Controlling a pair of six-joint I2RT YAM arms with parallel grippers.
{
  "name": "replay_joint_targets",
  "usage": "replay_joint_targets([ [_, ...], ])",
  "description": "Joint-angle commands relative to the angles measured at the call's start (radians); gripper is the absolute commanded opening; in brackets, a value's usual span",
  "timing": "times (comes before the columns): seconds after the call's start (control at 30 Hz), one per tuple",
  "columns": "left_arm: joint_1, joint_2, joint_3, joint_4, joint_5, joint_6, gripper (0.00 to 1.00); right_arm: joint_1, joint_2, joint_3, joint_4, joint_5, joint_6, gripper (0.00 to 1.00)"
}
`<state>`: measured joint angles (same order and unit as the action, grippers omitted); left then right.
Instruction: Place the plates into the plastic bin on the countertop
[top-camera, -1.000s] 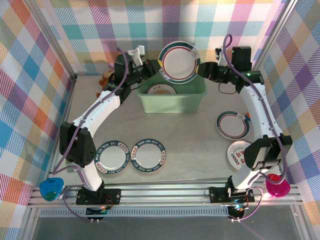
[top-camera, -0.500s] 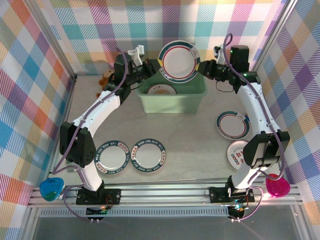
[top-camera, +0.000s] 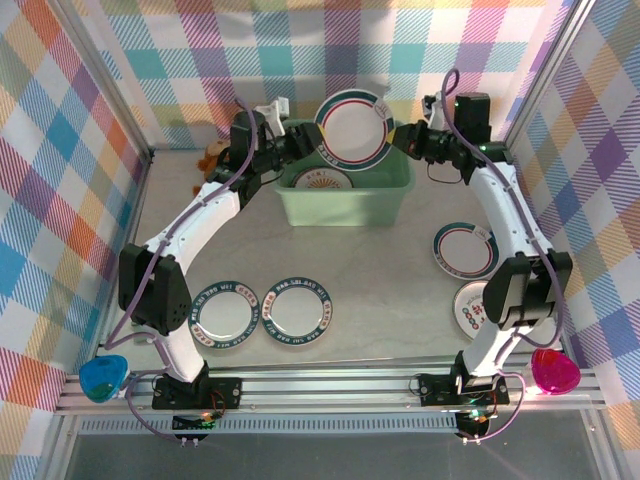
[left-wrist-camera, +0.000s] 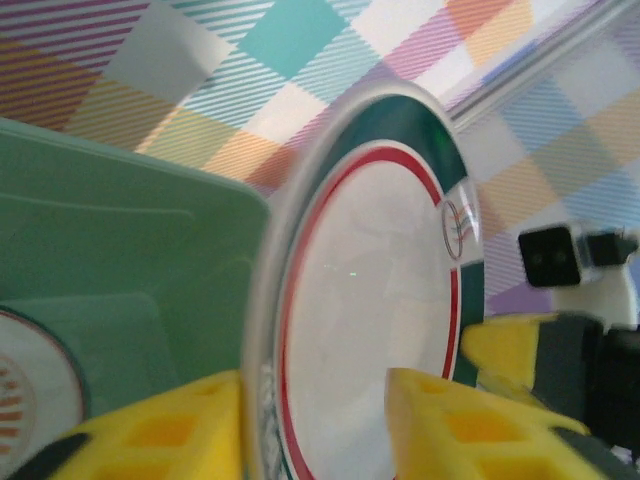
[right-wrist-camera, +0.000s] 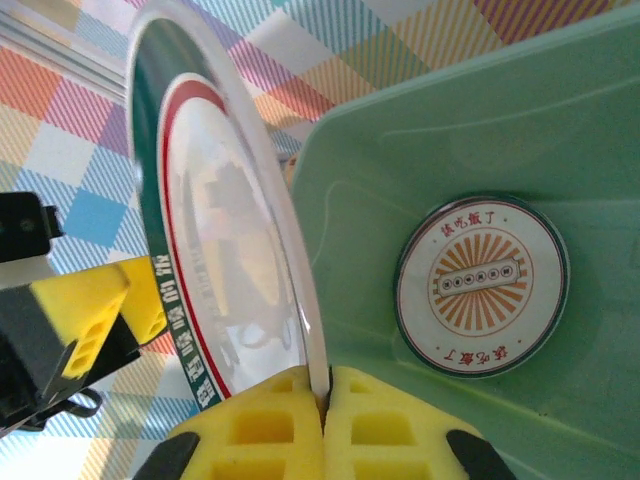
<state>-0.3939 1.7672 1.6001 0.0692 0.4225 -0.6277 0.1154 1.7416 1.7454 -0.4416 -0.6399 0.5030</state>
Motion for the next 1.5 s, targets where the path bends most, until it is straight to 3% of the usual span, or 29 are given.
replay_joint_targets([
  [0.0,0.007,-0.064,0.05,-0.12,-0.05,0.089,0.55,0.007,0.035,0.059,0.042,-0.008,0.03,0.0],
  [0.27,0.049,-0.107,0.058,-0.261,-0.184,0.185,0.72,0.04,0.223,0.27,-0.108,0.036,-0.023,0.0],
  [0.57,0.133,-0.151,0.004,-0.338,-0.25,0.261,0.73,0.097,0.409,0.451,-0.233,0.067,-0.081,0.0],
  [1.47,0.242,-0.183,-0.168,-0.47,-0.19,0.342,0.73,0.148,0.681,0.57,-0.309,0.075,-0.038,0.0],
])
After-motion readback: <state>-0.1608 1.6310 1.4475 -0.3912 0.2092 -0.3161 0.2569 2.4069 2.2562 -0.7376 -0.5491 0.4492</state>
